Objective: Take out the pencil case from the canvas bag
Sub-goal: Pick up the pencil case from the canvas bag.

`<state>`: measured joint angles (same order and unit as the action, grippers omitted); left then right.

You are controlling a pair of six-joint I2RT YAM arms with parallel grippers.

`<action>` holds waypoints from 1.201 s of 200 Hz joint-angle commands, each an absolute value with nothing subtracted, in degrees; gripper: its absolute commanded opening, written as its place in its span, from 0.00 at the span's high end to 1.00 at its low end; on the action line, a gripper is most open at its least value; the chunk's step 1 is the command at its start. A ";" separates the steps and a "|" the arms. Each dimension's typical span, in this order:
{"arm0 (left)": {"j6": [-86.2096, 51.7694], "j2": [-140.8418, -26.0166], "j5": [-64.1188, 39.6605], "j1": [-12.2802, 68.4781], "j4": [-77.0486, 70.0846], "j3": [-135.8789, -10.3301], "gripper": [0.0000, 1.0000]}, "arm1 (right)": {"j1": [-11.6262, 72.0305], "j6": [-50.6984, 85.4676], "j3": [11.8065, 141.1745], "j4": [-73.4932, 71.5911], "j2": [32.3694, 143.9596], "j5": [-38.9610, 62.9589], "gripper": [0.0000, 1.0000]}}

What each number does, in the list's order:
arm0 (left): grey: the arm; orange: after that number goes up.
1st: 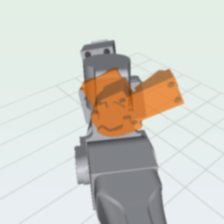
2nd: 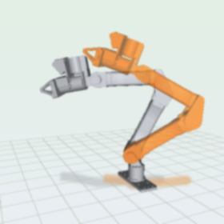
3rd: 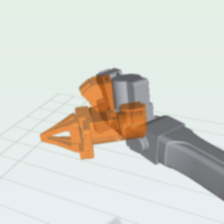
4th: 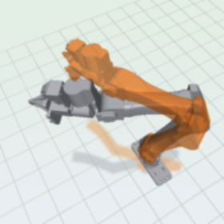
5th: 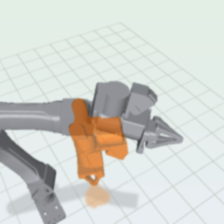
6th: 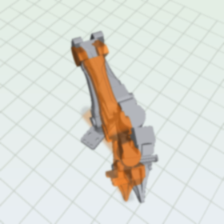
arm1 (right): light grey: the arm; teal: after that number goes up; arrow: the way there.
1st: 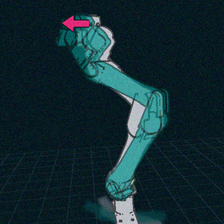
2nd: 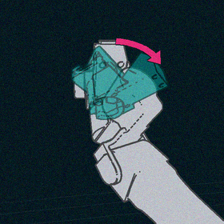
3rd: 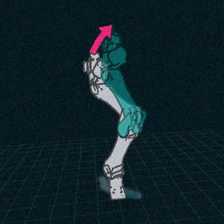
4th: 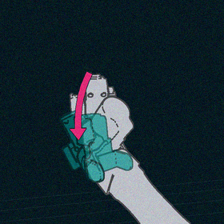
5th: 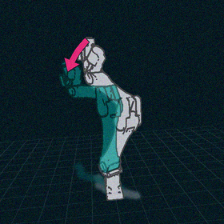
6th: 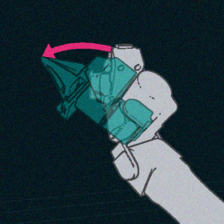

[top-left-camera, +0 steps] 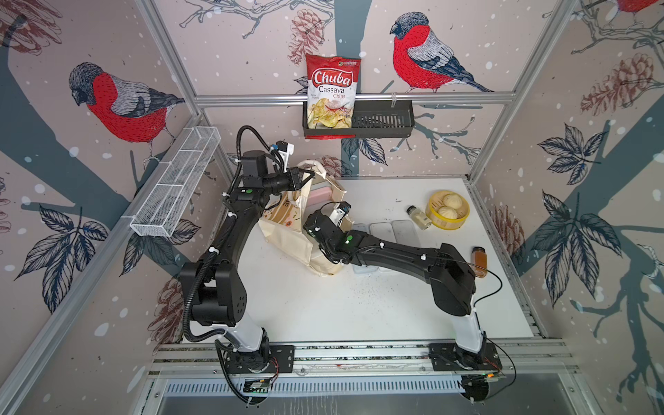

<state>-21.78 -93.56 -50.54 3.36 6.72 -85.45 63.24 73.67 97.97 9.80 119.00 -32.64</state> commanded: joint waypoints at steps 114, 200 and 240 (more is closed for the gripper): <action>-23.14 -92.46 -53.98 3.85 0.40 -85.17 1.00 | 58.56 70.75 92.09 -0.11 119.35 -19.67 0.27; -23.49 -93.01 -53.89 4.13 0.19 -84.99 1.00 | 64.13 57.49 99.42 3.00 121.57 -33.70 0.29; -23.38 -92.76 -53.75 4.13 0.26 -84.99 1.00 | 66.54 47.80 90.71 -9.67 118.56 -35.16 0.29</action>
<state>-23.62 -93.34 -52.21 3.97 5.67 -84.75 66.28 55.48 93.14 -1.32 119.44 -32.25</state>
